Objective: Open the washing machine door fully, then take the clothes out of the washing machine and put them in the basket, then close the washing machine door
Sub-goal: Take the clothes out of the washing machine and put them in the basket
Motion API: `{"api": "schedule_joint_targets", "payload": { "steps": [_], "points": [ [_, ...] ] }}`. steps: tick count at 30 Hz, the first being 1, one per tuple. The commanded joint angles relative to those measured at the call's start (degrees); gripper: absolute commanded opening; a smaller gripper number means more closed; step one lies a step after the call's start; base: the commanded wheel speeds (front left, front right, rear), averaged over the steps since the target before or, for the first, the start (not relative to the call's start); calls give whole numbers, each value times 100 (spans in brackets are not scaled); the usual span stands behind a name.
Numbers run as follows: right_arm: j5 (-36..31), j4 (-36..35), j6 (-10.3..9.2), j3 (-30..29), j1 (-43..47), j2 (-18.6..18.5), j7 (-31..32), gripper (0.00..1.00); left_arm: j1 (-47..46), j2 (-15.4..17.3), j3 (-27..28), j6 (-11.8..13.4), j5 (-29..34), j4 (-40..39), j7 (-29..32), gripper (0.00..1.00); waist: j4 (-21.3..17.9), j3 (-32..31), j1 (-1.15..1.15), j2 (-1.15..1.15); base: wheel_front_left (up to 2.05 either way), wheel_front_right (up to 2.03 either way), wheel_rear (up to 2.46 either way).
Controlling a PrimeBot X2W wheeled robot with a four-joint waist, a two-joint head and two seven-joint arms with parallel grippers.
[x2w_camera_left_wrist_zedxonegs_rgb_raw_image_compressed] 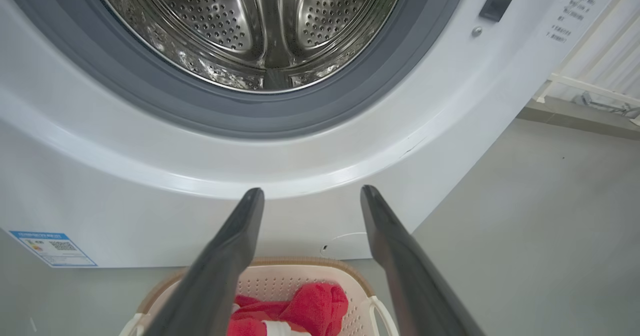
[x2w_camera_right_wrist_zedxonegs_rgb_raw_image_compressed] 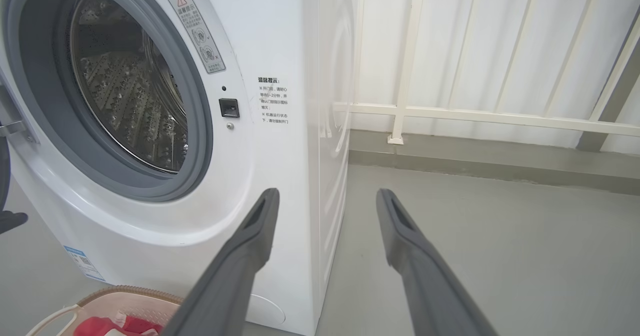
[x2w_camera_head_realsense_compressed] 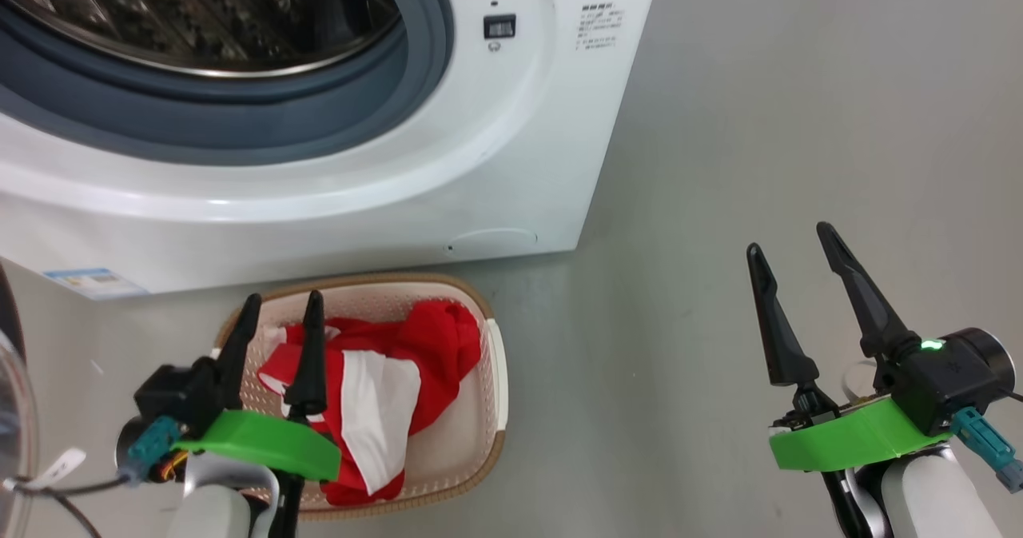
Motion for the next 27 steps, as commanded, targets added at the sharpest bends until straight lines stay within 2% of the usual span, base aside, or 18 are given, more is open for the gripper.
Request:
{"api": "schedule_joint_targets", "payload": {
  "steps": [1,7,11,27],
  "points": [
    [5,-103,36,131,47,-19,-36,100,233,99,167,119,71,-479,-69,100,10,-271,0,0,0,0,0],
    [-39,-42,36,91,190,-19,-36,100,754,98,48,399,160,-1451,-69,100,16,-668,0,0,0,0,0],
    [-47,-31,36,109,291,-19,-36,100,1041,98,50,495,277,-1894,-69,100,-4,-896,0,0,0,0,0],
    [-95,-129,36,-11,897,-19,-36,100,2044,99,3,846,441,-2656,-69,100,30,-1698,0,0,0,0,0]
  ]
}}
